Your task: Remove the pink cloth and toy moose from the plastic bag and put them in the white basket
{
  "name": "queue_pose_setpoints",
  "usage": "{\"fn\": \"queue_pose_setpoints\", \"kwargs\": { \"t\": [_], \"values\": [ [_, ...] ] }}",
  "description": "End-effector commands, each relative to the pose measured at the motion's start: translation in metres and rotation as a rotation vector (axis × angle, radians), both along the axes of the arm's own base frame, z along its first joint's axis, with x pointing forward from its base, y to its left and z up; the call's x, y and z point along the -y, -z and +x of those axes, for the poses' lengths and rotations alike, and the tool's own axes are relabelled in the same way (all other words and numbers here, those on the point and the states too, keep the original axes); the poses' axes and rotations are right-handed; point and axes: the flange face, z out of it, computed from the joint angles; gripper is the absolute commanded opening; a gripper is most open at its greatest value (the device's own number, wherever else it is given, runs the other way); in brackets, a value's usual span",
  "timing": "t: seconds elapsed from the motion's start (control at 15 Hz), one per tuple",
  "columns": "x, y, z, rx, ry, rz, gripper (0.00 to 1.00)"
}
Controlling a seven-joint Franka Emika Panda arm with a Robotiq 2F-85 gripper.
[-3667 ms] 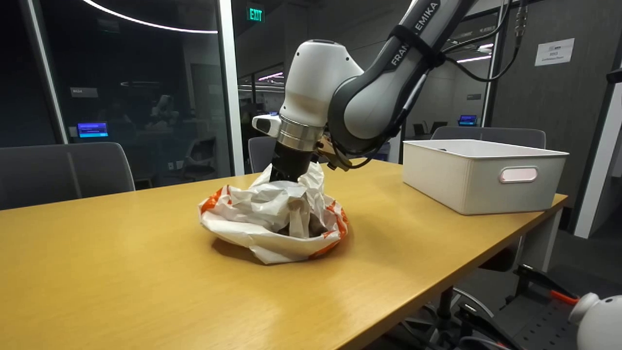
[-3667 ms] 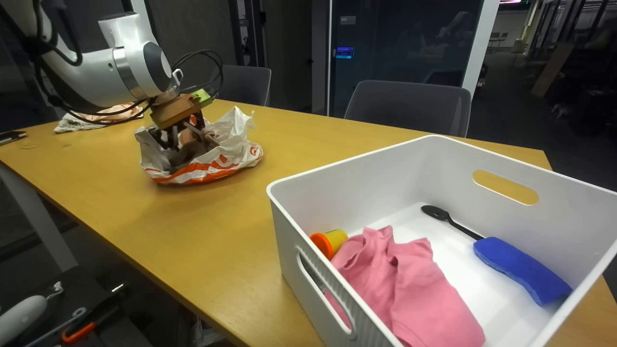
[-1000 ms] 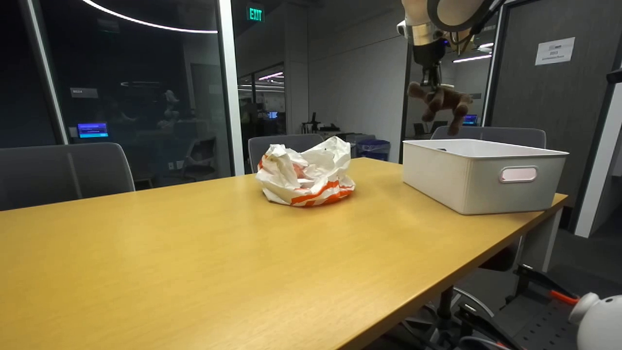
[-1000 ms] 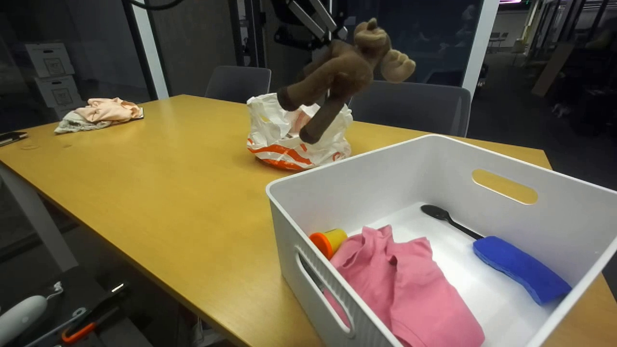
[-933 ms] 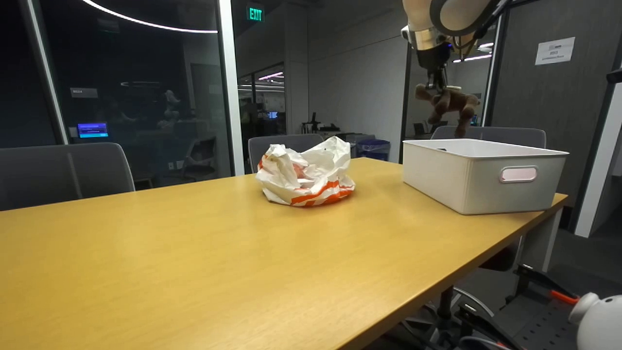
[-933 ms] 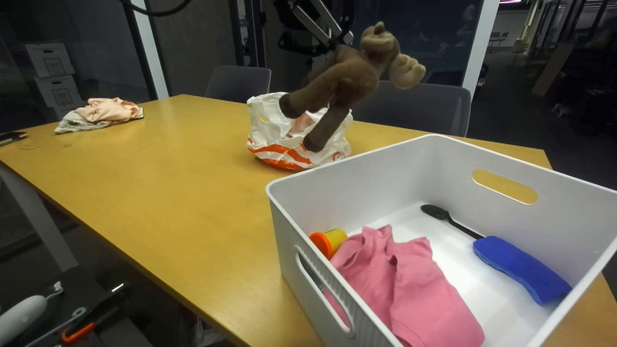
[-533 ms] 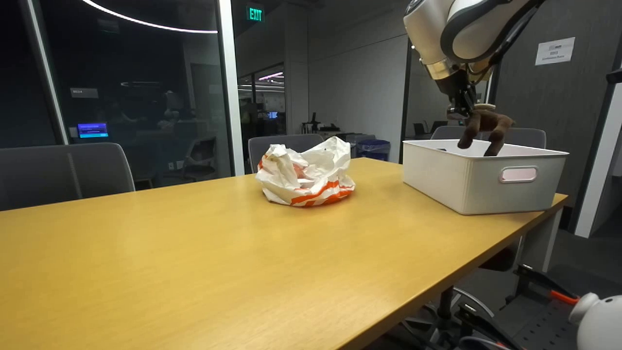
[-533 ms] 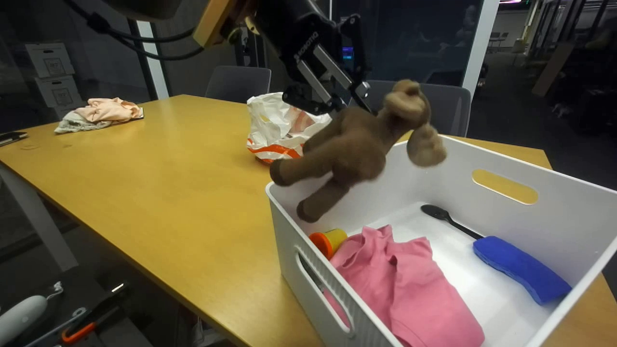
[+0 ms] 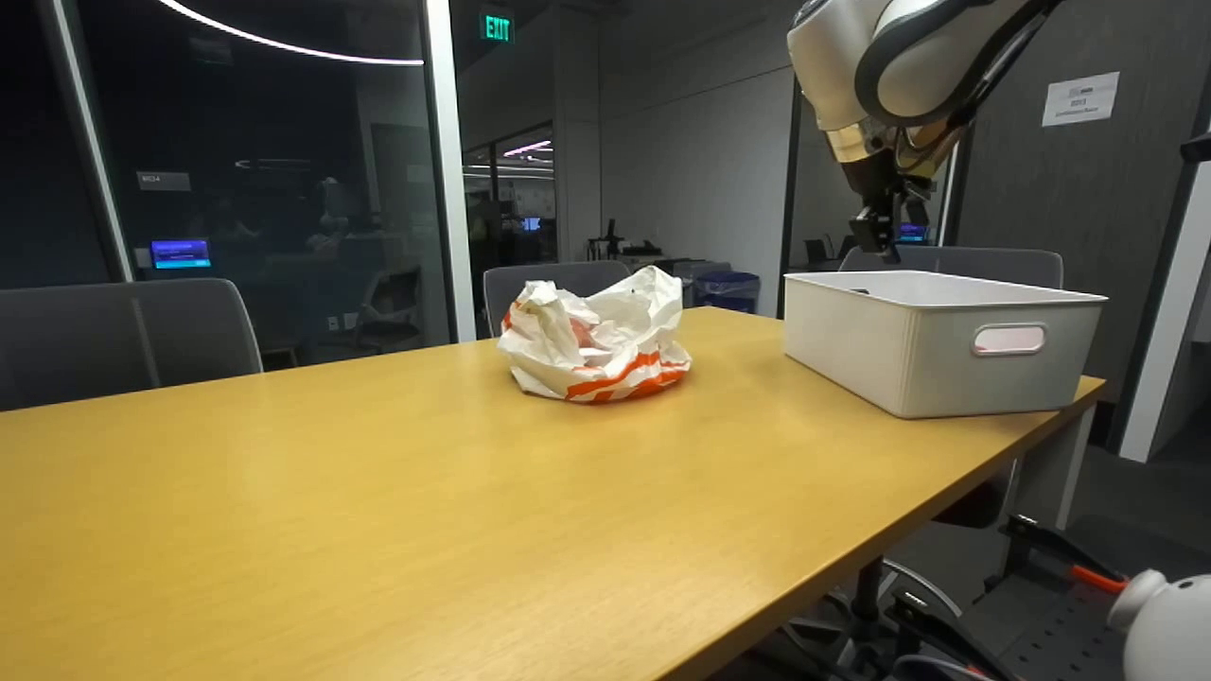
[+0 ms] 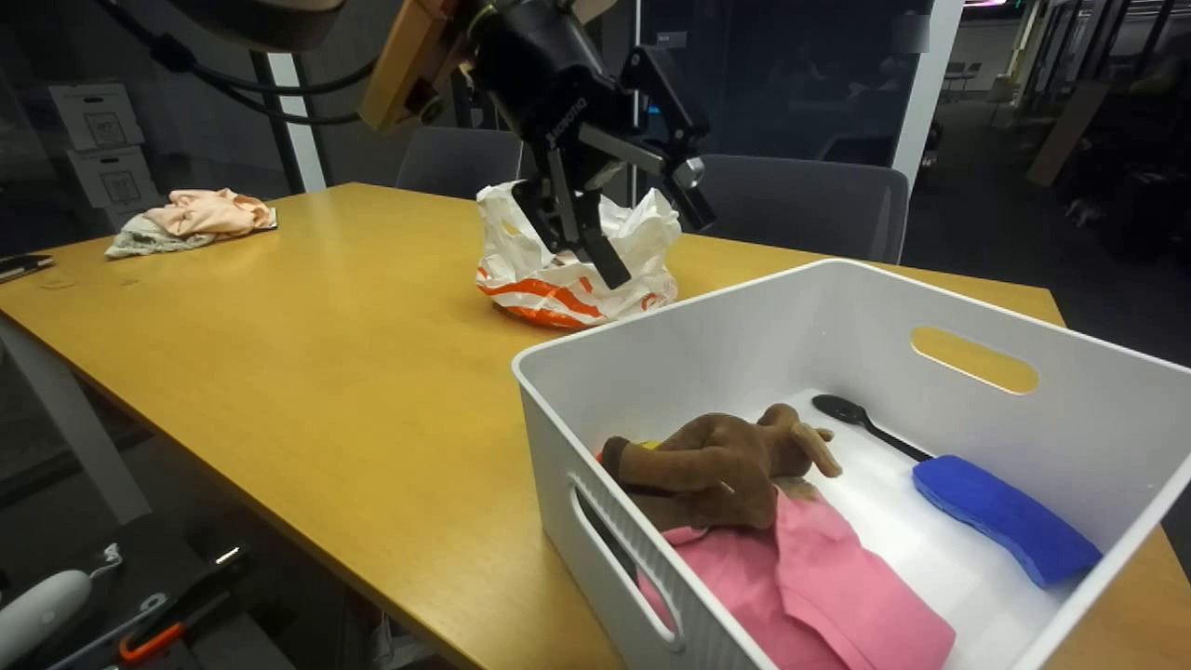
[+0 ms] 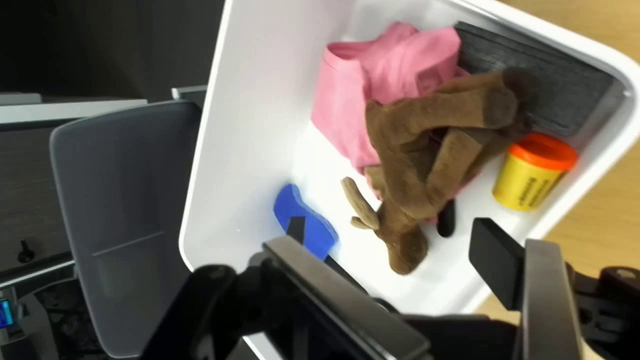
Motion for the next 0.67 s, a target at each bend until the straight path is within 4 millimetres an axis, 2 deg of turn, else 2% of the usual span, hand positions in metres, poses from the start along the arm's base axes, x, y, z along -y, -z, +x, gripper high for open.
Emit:
{"fn": "queue_pose_setpoints", "kwargs": {
  "t": [0.0,0.33,0.6],
  "values": [
    [-0.039,-0.046,-0.006,0.108,-0.065,0.16,1.0],
    [-0.082,-0.115,-0.016,0.228,-0.199,0.363,1.0],
    [-0.106,-0.148,-0.022,0.287,-0.301,0.546,1.0]
  ]
}}
